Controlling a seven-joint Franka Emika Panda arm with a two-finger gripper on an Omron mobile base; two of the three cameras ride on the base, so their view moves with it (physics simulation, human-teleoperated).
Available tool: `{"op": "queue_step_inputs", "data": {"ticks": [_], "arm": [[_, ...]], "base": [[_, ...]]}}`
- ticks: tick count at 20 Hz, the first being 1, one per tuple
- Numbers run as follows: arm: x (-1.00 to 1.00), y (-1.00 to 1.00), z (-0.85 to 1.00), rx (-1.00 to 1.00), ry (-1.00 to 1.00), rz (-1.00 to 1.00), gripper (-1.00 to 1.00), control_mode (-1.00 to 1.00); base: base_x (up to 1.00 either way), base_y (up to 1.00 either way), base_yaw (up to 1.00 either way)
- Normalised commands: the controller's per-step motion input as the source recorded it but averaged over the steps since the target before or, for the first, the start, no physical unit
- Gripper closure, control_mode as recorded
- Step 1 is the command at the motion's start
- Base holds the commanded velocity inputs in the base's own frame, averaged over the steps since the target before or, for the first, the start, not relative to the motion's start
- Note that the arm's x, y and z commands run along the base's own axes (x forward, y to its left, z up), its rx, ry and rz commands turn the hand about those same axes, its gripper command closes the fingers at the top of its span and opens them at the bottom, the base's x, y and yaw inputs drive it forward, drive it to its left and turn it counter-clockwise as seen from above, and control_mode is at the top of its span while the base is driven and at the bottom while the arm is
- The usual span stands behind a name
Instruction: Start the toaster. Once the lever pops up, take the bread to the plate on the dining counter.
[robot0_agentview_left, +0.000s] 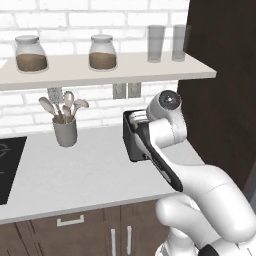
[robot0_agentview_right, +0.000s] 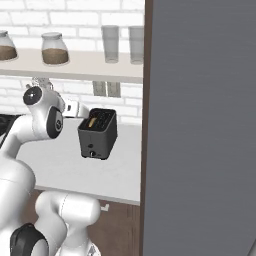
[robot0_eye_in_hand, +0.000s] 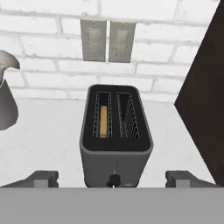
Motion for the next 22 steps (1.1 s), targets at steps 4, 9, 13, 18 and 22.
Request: {"op": "queue_step_inputs", "data": {"ticks": [4, 9, 13, 18, 22], "arm": [[0.00, 0.00, -0.02, -0.01, 0.00, 0.01, -1.00, -1.00], [0.00, 0.00, 0.03, 0.00, 0.03, 0.00, -1.00, -1.00], [0.00, 0.00, 0.11, 0.00, 0.03, 0.00, -1.00, -1.00], [0.00, 0.00, 0.00, 0.00, 0.01, 0.00, -1.00, -1.00], [0.00, 0.00, 0.00, 0.00, 0.00, 0.00, -1.00, -1.00]], "base": [[0.00, 0.00, 0.00], [0.00, 0.00, 0.00], [0.00, 0.00, 0.00], [0.00, 0.00, 0.00], [0.00, 0.00, 0.00]]}}
